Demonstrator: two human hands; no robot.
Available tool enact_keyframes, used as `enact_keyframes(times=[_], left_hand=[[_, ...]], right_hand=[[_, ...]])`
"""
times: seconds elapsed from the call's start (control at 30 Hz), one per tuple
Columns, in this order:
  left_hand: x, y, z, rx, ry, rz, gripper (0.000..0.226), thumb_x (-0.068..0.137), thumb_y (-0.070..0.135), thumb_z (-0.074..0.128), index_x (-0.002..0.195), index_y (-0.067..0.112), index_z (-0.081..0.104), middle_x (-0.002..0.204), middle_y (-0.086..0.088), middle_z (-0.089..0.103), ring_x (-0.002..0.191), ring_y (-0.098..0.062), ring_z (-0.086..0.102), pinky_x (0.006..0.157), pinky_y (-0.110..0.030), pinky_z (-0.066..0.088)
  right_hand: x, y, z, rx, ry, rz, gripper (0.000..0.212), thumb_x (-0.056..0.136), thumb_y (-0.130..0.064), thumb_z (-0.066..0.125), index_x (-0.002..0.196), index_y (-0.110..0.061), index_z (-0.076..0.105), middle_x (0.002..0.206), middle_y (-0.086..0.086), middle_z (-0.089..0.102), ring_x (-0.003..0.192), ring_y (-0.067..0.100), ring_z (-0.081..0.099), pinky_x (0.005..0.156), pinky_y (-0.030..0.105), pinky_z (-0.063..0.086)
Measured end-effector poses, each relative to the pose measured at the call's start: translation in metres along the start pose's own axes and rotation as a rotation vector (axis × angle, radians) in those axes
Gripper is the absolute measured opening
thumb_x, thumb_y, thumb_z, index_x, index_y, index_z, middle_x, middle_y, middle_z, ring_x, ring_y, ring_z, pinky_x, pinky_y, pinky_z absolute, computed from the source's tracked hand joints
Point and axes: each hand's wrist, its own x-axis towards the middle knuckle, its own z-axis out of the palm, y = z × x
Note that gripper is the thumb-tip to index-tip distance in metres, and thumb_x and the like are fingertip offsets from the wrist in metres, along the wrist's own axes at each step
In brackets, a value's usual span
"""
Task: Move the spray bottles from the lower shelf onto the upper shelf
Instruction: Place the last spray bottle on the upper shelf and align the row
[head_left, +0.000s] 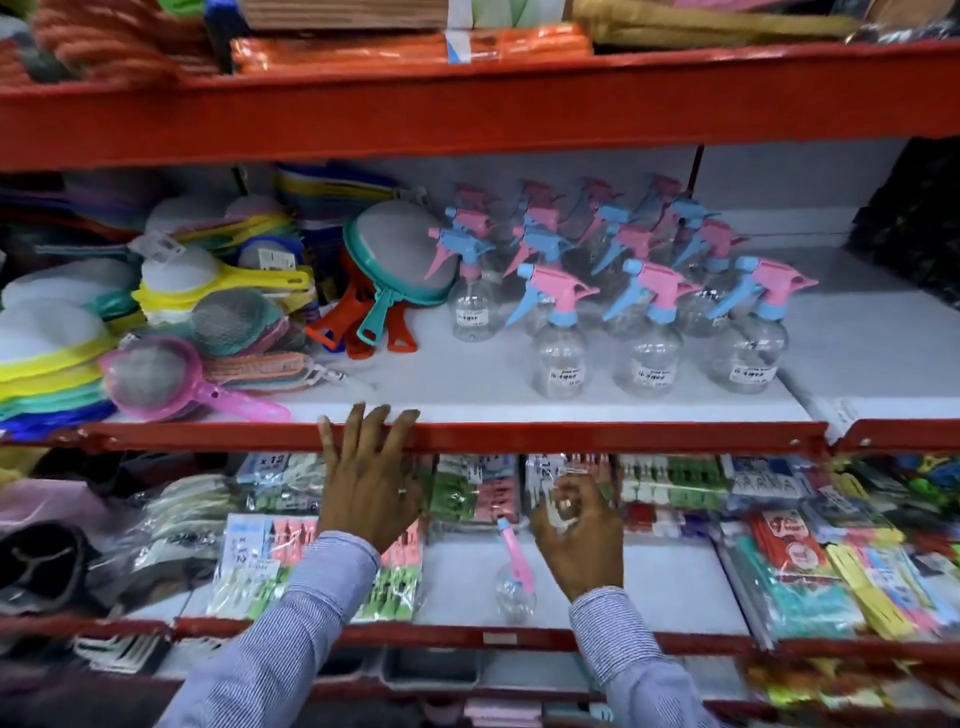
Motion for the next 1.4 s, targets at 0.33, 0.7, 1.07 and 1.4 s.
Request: enact_keyframes(times=[0.33,0.7,1.07,1.4], left_hand=[[-0.003,-0.005,0.005,-0.036,0.008,0.024,0.074,0.069,0.036,0.059,0.140,0.025,0.041,0.138,-0.013,0.047,0.143,-0.037,0.028,0.119,-0.066,0.003],[0.000,-0.036,0.005,-0.069,0.089,0.006,0.075,0.072,0.038,0.065,0.141,0.020,0.043,0.145,-0.011,0.050,0.144,-0.034,0.030,0.121,-0.058,0.011],[-0.007,-0.044,0.010,-0.091,0.104,0.041,0.064,0.074,0.040,0.054,0.134,0.018,0.050,0.132,-0.010,0.058,0.136,-0.033,0.041,0.118,-0.061,0.020],[-0.007,-0.042,0.003,-0.131,0.084,0.068,0.070,0.067,0.033,0.065,0.134,0.024,0.048,0.127,-0.005,0.057,0.133,-0.028,0.036,0.120,-0.053,0.008]], right_hand=[[-0.020,0.037,0.067,-0.522,-0.492,0.278,0.034,0.073,-0.029,0.071,0.103,-0.014,0.063,0.108,0.011,0.070,0.102,0.028,0.066,0.084,0.032,0.055],[-0.021,-0.078,-0.008,-0.259,-0.180,0.037,0.019,0.065,-0.028,0.076,0.078,-0.021,0.064,0.072,-0.003,0.069,0.063,0.017,0.064,0.052,0.018,0.039],[0.066,-0.213,-0.023,0.034,0.046,-0.188,0.026,0.063,-0.026,0.087,0.083,-0.017,0.074,0.074,0.000,0.073,0.064,0.016,0.067,0.065,0.021,0.051],[0.124,-0.194,0.045,-0.036,0.088,-0.135,0.047,0.064,-0.024,0.086,0.106,-0.013,0.068,0.101,0.010,0.076,0.089,0.028,0.071,0.084,0.031,0.055]])
